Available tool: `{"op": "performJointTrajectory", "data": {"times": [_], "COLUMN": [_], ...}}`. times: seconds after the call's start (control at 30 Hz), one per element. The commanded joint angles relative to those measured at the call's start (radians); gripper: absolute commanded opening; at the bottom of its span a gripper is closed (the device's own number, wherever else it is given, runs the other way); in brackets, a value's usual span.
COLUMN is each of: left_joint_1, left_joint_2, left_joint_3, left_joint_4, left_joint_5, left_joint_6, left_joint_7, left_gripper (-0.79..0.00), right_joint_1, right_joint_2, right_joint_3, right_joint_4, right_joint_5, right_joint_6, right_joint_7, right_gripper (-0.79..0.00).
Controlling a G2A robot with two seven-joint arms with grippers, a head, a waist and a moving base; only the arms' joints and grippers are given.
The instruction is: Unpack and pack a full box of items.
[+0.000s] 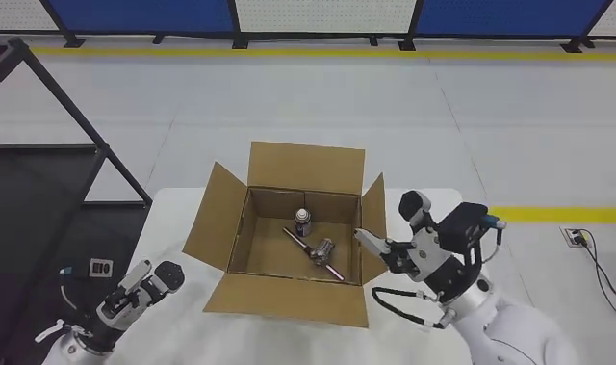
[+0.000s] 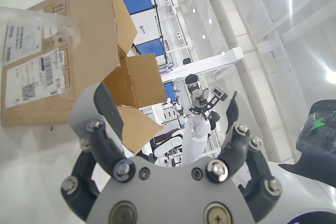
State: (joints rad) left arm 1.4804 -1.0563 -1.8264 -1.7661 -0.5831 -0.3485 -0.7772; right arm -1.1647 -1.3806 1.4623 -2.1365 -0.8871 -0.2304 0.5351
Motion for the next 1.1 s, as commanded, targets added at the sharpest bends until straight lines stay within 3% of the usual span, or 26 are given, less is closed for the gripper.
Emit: {"op": "performJointTrajectory", "data": {"times": [0.0, 0.13, 0.23, 0.63, 0.77, 1.07], "left_joint_1": [-0.012, -0.03, -0.043, -0.048, -0.064, -0.109], "left_joint_2": [-0.002, -0.007, -0.008, -0.007, -0.009, -0.013], "left_joint_3": [0.001, 0.002, 0.004, 0.012, 0.033, 0.085], "left_joint_4": [0.003, 0.02, 0.039, 0.036, 0.024, 0.002], "left_joint_5": [-0.029, -0.085, -0.105, -0.093, -0.036, 0.05], "left_joint_6": [0.004, 0.01, 0.057, 0.105, 0.112, 0.169], "left_joint_7": [0.03, 0.084, 0.12, 0.121, 0.18, 0.261], "left_gripper": [0.0, 0.0, 0.0, 0.0, 0.0, 0.0], "right_joint_1": [0.039, 0.127, 0.174, 0.17, 0.218, 0.288], "right_joint_2": [-0.001, -0.004, -0.002, 0.001, 0.003, 0.007], "right_joint_3": [0.01, 0.041, 0.056, 0.037, 0.019, -0.044], "right_joint_4": [0.038, 0.131, 0.184, 0.204, 0.26, 0.348], "right_joint_5": [0.073, 0.224, 0.264, 0.288, 0.346, 0.469], "right_joint_6": [0.121, 0.34, 0.429, 0.407, 0.458, 0.43], "right_joint_7": [0.08, 0.242, 0.291, 0.313, 0.381, 0.469], "right_gripper": [0.0, 0.0, 0.0, 0.0, 0.0, 0.0]}}
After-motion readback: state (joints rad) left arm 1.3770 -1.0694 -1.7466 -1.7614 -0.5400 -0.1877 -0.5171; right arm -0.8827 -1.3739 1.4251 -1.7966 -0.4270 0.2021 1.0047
